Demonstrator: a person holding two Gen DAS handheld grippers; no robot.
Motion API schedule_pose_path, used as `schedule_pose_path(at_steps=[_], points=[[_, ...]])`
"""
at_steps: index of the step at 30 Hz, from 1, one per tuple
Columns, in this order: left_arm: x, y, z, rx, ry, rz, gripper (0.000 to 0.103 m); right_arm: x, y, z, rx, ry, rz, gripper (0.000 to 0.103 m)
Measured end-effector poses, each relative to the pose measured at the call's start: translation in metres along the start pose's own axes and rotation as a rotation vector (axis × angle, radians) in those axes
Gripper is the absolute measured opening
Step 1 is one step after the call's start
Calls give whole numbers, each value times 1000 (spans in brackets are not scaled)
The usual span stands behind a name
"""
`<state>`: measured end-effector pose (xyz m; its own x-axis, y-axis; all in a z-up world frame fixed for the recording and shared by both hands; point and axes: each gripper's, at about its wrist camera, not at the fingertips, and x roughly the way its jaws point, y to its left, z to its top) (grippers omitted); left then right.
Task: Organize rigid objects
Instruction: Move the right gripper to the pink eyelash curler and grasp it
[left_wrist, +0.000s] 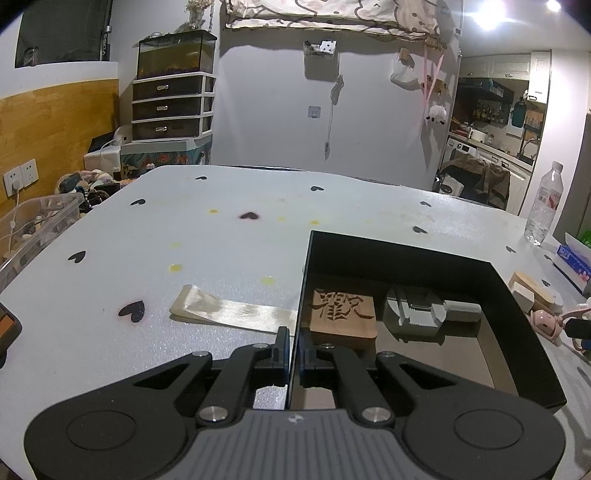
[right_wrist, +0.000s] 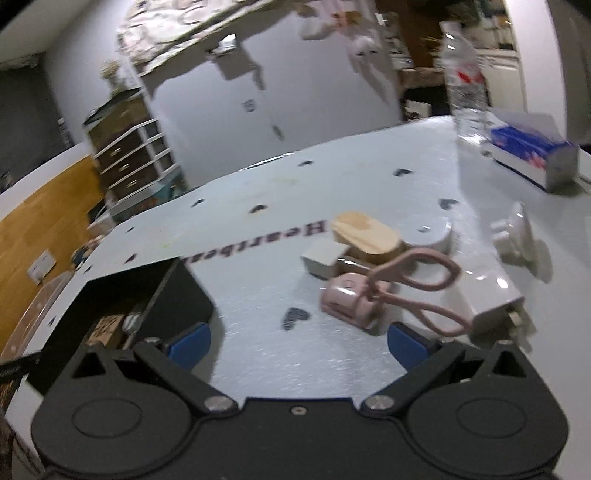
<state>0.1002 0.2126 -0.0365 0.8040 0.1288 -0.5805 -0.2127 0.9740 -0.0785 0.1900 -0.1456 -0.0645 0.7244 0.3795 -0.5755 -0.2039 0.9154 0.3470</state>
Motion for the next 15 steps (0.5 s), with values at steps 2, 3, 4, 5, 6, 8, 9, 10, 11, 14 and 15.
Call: schedule_pose_path(at_steps=[2, 3, 4, 5, 6, 8, 9, 10, 11, 14, 15], points=[[0, 1, 0, 0, 2, 0, 4, 2, -5, 1, 11, -17, -18, 103], [0, 1, 0, 1, 3, 0, 4, 4, -6, 3, 7, -28, -28, 103], [0, 0, 0, 1, 3, 0, 4, 5, -6, 5, -3, -39, -37, 103], [0, 1, 0, 1, 3, 0, 4, 7, -7, 7, -13, -47, -44, 103], [0, 0, 0, 1, 3, 0, 4, 9, -7, 9, -23, -53, -53, 103], [0, 0, 0, 1, 3, 1, 4, 14, -8, 12, -49, -65, -57, 103], [0, 0, 0, 2, 3, 1, 4, 17, -8, 14, -68, -70, -66, 103], [1, -1, 0, 2, 4, 1, 4, 21, -9, 16, -94, -74, -84, 103], [1, -1, 0, 3, 5, 2, 4, 26, -9, 17, -119, -74, -95, 103], [2, 0, 0, 2, 6, 2, 4, 37, -8, 22, -188, -58, -118, 101], [2, 0, 0, 2, 5, 2, 4, 40, -8, 22, -209, -54, -117, 97]])
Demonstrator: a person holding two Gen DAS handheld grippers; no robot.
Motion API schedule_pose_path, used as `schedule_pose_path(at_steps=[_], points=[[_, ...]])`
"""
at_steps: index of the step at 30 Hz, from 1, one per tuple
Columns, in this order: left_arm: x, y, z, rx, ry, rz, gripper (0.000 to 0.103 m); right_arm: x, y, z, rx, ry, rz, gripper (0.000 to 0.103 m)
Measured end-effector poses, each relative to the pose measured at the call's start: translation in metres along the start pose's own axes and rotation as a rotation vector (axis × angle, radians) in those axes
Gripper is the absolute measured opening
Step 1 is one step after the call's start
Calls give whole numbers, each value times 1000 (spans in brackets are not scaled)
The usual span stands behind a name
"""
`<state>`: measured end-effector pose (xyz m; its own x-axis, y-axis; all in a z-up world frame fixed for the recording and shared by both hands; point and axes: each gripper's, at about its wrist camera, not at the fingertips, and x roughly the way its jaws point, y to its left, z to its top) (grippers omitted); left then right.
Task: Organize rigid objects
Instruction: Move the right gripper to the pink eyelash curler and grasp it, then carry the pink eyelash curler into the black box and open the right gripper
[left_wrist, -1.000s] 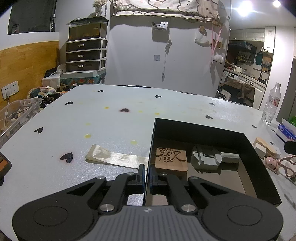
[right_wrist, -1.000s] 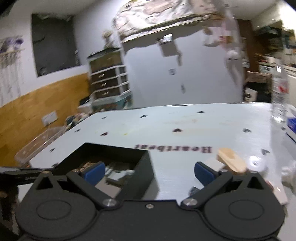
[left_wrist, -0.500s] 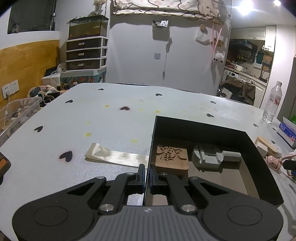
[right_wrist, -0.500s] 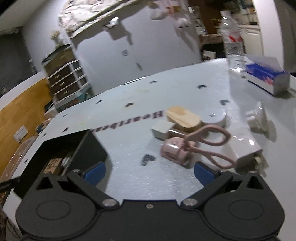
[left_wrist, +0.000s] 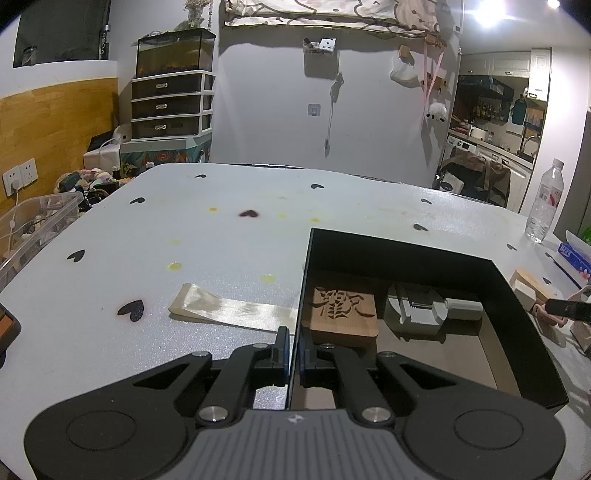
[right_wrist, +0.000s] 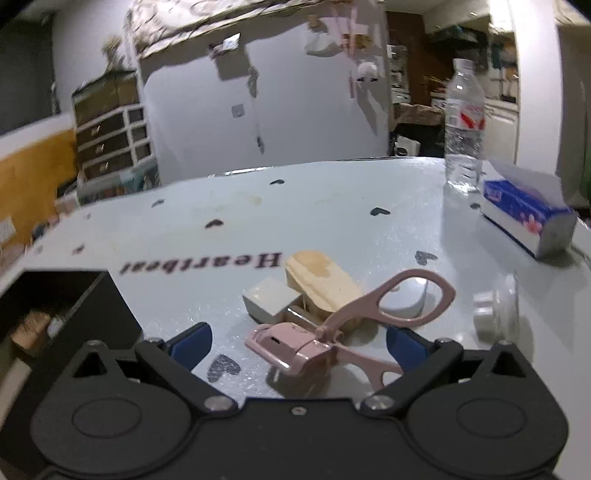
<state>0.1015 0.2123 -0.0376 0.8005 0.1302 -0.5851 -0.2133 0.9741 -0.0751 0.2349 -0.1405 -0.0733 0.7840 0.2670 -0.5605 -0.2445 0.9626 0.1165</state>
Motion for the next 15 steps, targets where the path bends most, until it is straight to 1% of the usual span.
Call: schedule_pose_path(at_steps=[2, 4, 6, 10, 12, 15], points=[[0, 0, 0, 0, 0, 0, 4, 4, 2, 0, -30, 11, 4, 93], [0, 0, 0, 1, 0, 1, 5, 8, 2, 0, -30, 25, 11, 88], [0, 0, 0, 1, 1, 0, 5, 10, 4, -1, -48, 40, 13, 85], [0, 0, 0, 1, 0, 0, 5, 15, 13, -9, -144, 79, 2, 79], [0, 0, 0, 0, 0, 0, 5, 13, 16, -13, -181, 68, -2, 77], [0, 0, 0, 1, 0, 1, 5, 12, 17, -13, -190, 64, 11, 61]])
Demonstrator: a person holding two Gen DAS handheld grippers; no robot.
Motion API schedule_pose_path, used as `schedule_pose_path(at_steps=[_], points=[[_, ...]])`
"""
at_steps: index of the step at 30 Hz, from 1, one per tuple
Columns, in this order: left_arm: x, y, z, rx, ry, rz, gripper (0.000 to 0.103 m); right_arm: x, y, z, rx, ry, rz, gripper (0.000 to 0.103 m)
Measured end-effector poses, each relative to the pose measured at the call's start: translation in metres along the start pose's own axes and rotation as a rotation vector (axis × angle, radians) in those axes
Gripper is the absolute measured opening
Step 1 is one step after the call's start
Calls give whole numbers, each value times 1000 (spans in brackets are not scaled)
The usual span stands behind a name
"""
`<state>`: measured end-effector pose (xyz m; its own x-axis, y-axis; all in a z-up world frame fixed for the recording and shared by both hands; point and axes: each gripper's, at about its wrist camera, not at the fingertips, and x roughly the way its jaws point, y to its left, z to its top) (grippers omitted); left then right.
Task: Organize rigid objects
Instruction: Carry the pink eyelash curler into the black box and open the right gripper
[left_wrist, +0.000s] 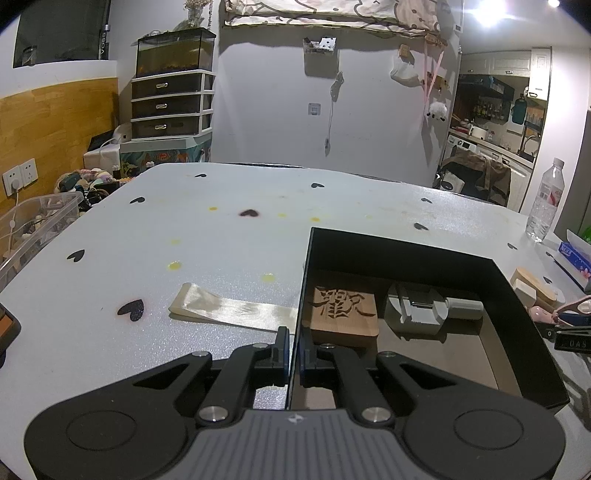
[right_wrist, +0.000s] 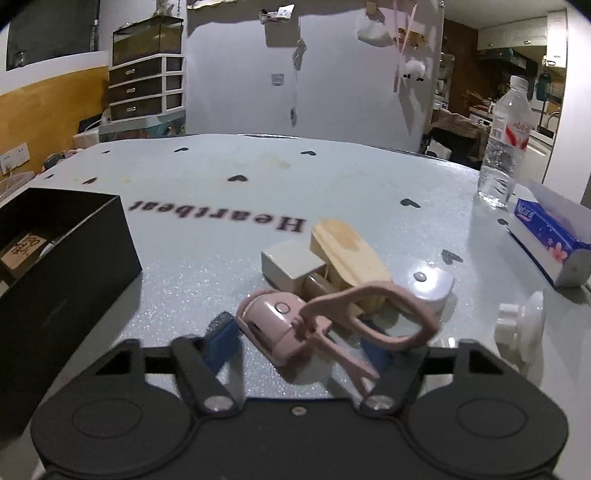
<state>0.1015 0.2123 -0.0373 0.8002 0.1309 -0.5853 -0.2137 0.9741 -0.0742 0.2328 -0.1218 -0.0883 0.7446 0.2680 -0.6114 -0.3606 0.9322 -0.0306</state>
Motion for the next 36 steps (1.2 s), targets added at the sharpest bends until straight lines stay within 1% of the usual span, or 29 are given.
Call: schedule_pose_path(at_steps=[1, 3, 6, 18, 26, 30, 36], points=[[0, 0, 0, 0, 0, 0, 5, -1, -1, 1, 2, -1, 7, 55], [0, 0, 0, 0, 0, -1, 5, -3, -2, 1, -1, -6, 31, 46], [0, 0, 0, 0, 0, 0, 5, -5, -1, 2, -12, -12, 57, 41], [0, 0, 0, -1, 1, -1, 5, -21, -4, 9, 0, -56, 84, 41], [0, 0, 0, -2, 1, -2, 5, -42, 8, 31, -23, -135, 142, 41], [1, 0, 0, -4, 0, 0, 5, -54, 23, 44, -49, -179, 208, 41], [1, 0, 0, -3, 1, -1, 5, -62, 57, 59, -113, -203, 353, 41]])
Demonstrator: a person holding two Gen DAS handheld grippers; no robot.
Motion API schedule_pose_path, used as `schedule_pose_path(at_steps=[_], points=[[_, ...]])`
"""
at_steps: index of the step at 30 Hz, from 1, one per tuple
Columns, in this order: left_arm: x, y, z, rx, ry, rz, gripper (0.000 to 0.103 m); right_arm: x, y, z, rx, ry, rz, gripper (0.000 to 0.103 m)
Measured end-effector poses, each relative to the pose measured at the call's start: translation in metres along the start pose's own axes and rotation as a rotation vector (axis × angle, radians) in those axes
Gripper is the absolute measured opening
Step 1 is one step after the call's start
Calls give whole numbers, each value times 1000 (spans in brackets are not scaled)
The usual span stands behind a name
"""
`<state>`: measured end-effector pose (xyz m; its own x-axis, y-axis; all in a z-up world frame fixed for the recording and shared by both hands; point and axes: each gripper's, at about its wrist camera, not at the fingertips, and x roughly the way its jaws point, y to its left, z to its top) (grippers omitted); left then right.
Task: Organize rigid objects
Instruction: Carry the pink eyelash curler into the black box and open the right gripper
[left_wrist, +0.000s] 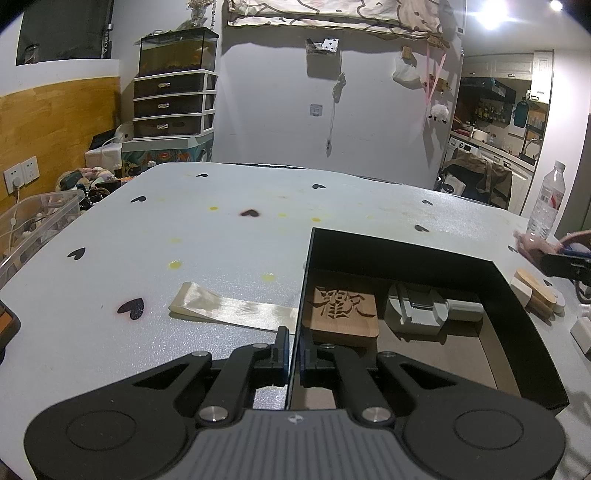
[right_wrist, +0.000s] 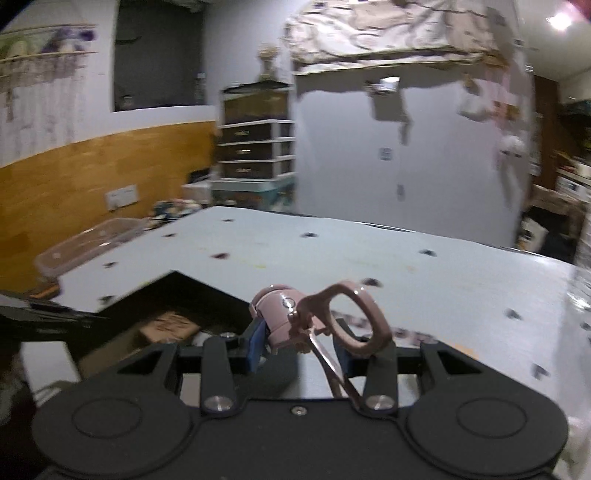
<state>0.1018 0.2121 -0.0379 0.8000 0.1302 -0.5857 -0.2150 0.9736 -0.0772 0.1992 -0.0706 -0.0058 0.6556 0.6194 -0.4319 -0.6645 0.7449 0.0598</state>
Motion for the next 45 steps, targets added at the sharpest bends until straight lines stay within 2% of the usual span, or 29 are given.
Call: schedule_pose_path(at_steps=[6, 12, 25, 26, 28, 33, 45], points=[[0, 0, 0, -3, -1, -3, 5, 16, 32, 7, -33, 38, 146, 41], [0, 0, 0, -3, -1, -4, 5, 36, 62, 3, -99, 168, 270, 41], [1, -1, 0, -5, 1, -5, 4, 78, 81, 0, -303, 311, 236, 41], [1, -2, 0, -4, 1, -6, 4, 79, 80, 0, -307, 314, 230, 45], [1, -2, 0, -6, 1, -6, 4, 77, 79, 0, -304, 305, 223, 63], [2, -2, 0, -5, 2, -6, 4, 66, 78, 4, -284, 270, 239, 80], [4, -3, -1, -5, 3, -5, 4, 40, 64, 14, -172, 220, 246, 98]])
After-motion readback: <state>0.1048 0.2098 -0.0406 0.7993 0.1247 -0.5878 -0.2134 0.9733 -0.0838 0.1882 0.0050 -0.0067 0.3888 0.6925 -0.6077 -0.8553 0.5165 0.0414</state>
